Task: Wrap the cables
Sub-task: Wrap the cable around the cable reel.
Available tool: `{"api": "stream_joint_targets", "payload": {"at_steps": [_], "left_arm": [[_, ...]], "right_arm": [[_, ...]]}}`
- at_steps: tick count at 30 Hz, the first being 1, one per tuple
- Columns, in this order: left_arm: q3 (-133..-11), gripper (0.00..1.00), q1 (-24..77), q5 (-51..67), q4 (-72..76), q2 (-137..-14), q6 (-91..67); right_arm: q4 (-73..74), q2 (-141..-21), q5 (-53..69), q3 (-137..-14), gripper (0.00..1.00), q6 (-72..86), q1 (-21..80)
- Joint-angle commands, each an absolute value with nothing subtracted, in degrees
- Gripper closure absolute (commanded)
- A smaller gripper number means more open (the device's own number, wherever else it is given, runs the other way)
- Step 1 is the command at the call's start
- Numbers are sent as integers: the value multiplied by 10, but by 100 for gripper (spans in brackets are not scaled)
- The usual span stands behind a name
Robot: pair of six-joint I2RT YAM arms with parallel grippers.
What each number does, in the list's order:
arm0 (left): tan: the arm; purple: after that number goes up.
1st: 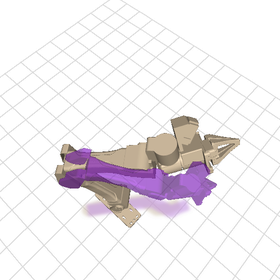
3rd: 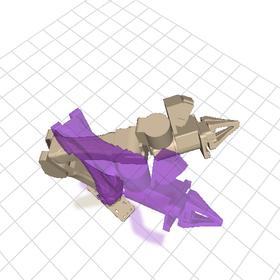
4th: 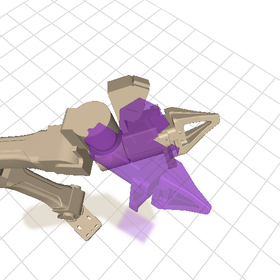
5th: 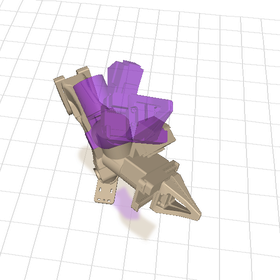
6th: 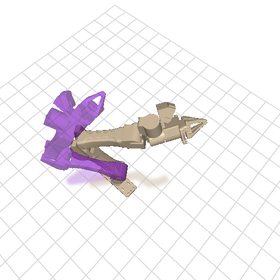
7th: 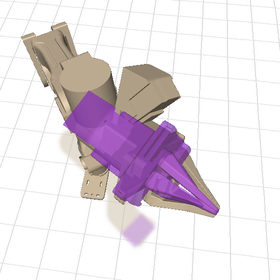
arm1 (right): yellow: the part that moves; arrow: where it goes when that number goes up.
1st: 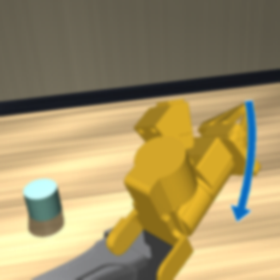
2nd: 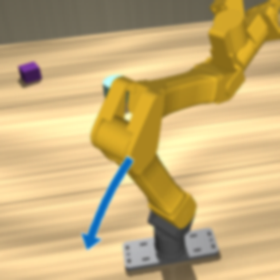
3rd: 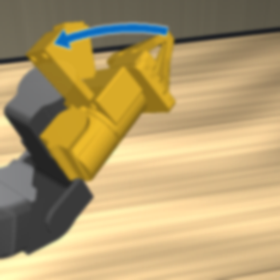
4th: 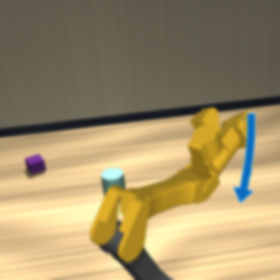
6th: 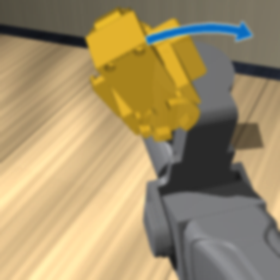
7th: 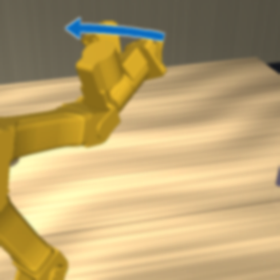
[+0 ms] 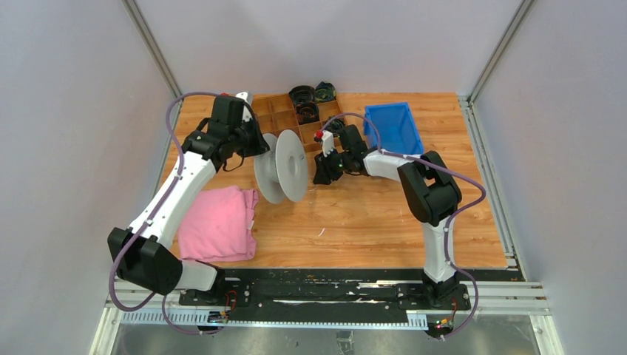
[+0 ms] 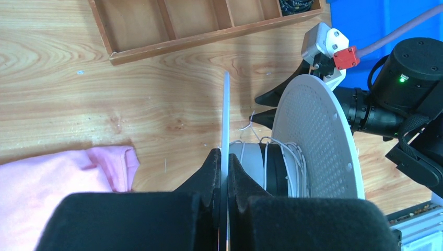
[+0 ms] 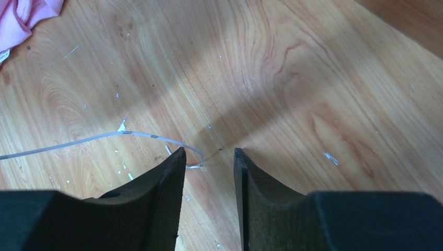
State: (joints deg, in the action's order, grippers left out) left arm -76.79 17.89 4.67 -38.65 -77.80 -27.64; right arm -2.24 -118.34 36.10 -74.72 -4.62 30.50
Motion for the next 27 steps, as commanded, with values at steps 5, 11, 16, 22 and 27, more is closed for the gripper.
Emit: {"api": "stream_joint_targets", "payload": {"at_steps": [5,11,16,22,27], "left_arm": [[-759,100,169,72,-345,-751,-296],[-750,100,163,74,-338,-745,-299],[-738,100,158,68,-321,-736,-302],[-734,100,155,4,-273,-729,-295],[-697,100,155,-84,-159,-709,-278]], "right_arm": [[-35,-1207,391,-766,67,-54,315],[-33,-1217,409,-774,80,-52,318],[-35,-1207,423,-765,99,-41,318],[-56,-1191,481,-743,99,46,321],[-84,-1170,522,-721,99,152,342]]}}
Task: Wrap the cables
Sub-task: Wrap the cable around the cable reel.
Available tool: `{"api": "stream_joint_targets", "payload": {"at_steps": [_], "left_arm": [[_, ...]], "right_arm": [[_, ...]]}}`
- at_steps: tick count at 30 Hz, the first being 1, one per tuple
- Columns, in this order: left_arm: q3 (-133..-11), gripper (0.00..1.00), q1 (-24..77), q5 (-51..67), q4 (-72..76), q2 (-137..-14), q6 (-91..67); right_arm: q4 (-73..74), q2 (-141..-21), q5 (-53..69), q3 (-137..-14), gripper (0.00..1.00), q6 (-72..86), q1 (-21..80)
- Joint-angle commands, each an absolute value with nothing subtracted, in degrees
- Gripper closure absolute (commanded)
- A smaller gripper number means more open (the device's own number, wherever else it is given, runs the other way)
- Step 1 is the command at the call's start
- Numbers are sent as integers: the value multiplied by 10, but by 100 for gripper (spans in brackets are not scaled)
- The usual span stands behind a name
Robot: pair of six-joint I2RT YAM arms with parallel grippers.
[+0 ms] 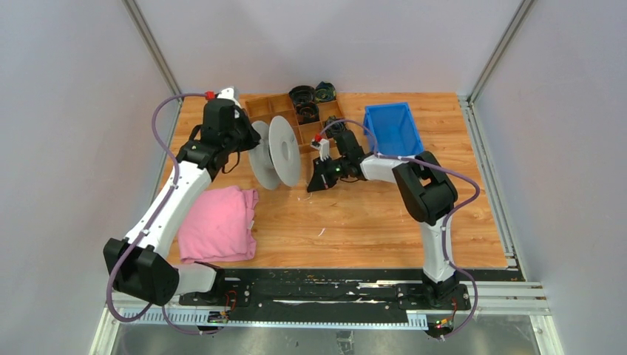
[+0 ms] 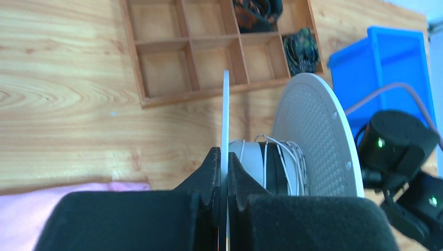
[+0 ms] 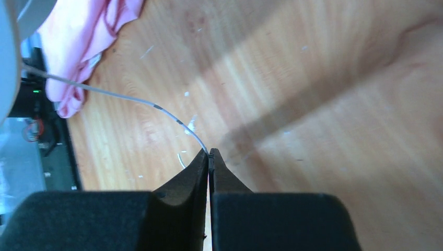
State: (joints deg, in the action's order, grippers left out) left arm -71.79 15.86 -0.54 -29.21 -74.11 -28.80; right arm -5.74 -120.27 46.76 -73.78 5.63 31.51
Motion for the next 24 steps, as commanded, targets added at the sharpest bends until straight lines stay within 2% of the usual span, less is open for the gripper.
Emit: {"api": "stream_joint_targets", "payload": {"at_steps": [1,7,11,24], "left_arm": [[-689,100,155,-101,-137,-707,-270],[-646,100,155,-186,-48,-694,-208],[-625,100,155,-211,-25,-687,-180],[-596,100,187,-250,20,-690,-117]], "right_arm": [[-78,-1164,529,-723,99,164,348],[-62,-1104,549,-726,99,204,385],[-3,-1088,553,-773,99,204,410],[84,-1118,564,-934,99,228,436]]}}
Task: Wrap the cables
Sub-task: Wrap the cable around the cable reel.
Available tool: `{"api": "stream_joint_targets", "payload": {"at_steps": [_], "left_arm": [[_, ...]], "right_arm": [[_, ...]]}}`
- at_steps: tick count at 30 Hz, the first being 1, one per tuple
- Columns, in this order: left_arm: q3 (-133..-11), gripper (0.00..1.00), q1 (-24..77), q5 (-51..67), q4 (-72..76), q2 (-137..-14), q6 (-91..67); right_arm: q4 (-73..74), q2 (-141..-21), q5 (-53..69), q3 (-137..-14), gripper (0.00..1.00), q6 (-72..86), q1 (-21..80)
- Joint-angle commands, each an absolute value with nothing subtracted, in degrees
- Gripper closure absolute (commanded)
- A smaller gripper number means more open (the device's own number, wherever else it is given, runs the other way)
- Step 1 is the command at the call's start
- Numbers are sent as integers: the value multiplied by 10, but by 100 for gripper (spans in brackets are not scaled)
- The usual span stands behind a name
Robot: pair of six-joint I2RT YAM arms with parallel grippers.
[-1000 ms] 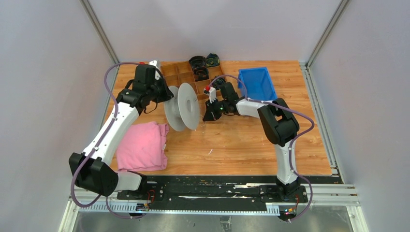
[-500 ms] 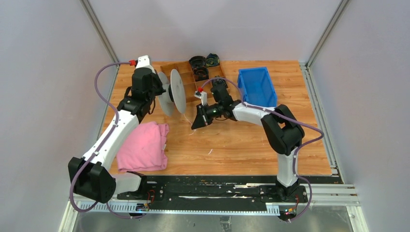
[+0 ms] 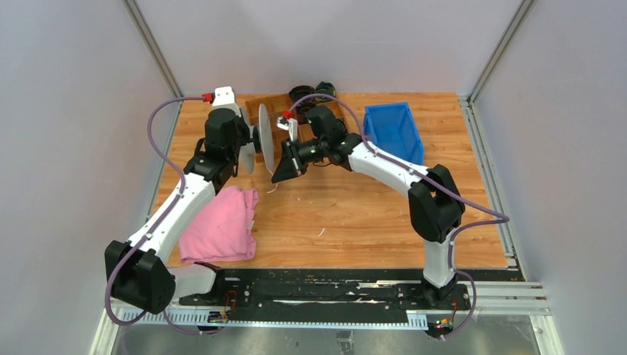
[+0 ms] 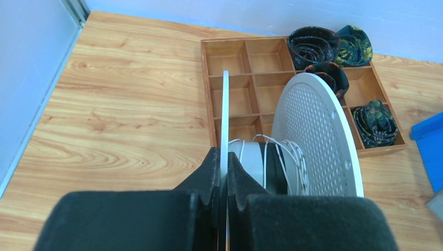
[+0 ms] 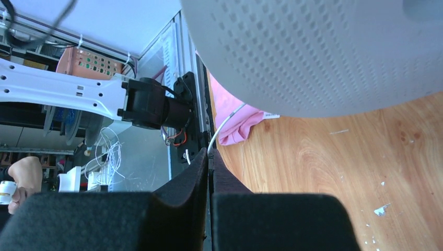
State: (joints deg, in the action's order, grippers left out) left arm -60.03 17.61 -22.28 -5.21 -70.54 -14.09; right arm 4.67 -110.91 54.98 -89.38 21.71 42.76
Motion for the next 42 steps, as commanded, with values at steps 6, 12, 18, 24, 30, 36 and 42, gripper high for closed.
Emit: {"api": "stream_joint_targets", "payload": {"at_steps": [6,12,18,24,30,36,42], "left_arm": [[-580,100,208,-252,39,-693,-80],[-573,100,225,-252,45,-693,-48],[-568,100,242,-225,55,-696,1],[-555,100,248,-181,54,-687,38],[-539,100,248,-140,53,-676,69],[-524,100,248,-87,51,-662,92],[-518,100,248,-27,40,-657,92]], "right_arm": [[117,-1125,549,-996,99,226,432],[136,-1133,536,-1038,99,246,421],[193,-1159,505,-1084,99,211,416],[236,-1154,478,-1116,99,158,408],[264,-1143,464,-1138,99,114,406],[287,-1131,438,-1147,99,64,406],[300,-1123,427,-1157,99,43,406]]}}
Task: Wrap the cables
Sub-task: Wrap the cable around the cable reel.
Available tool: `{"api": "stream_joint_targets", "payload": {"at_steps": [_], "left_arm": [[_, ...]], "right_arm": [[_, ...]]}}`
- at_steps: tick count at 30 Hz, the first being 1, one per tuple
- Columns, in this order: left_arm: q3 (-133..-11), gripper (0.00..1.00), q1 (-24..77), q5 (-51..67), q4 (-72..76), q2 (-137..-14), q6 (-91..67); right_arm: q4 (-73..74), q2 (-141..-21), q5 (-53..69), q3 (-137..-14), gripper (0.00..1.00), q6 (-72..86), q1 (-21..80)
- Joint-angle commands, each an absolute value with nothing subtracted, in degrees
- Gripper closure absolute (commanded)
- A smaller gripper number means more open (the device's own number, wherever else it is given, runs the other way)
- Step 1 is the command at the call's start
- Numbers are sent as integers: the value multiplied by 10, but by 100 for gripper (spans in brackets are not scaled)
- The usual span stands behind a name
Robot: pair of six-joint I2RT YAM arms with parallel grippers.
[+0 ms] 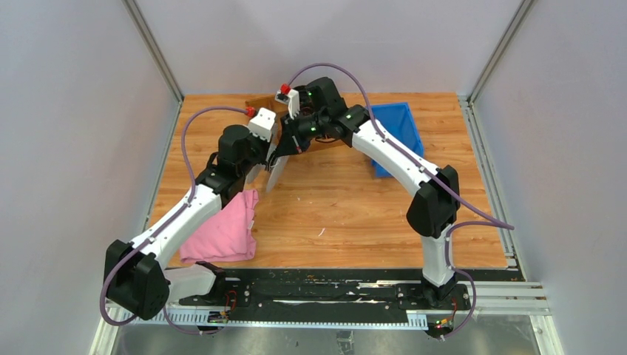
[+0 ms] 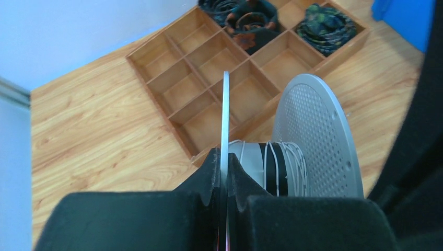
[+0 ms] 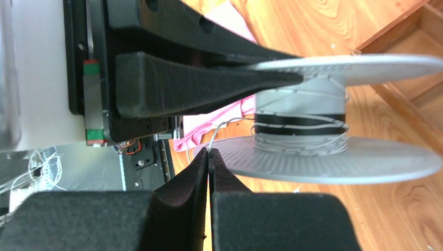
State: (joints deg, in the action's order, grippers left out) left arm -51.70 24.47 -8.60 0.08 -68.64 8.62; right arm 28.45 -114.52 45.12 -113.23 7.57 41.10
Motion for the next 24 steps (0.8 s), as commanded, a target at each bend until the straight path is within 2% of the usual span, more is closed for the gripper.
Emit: {"api": "stream_joint_targets", "payload": {"at_steps": [1,12,20,24], "left_arm": [[-515,100,249,-20,40,-656,90],[-510,100,248,58,35,-651,94],[-512,100,248,87,22,-647,91],[-515,100,247,113,13,-645,90]], "right_arm": [[300,-1123,426,-1159,99,47,405],[304,-1128,387,-1159,99,54,404],[287,-1104,360,-1128,99,-97,402],[263,-1095,403,-1108,99,-122,382]]}}
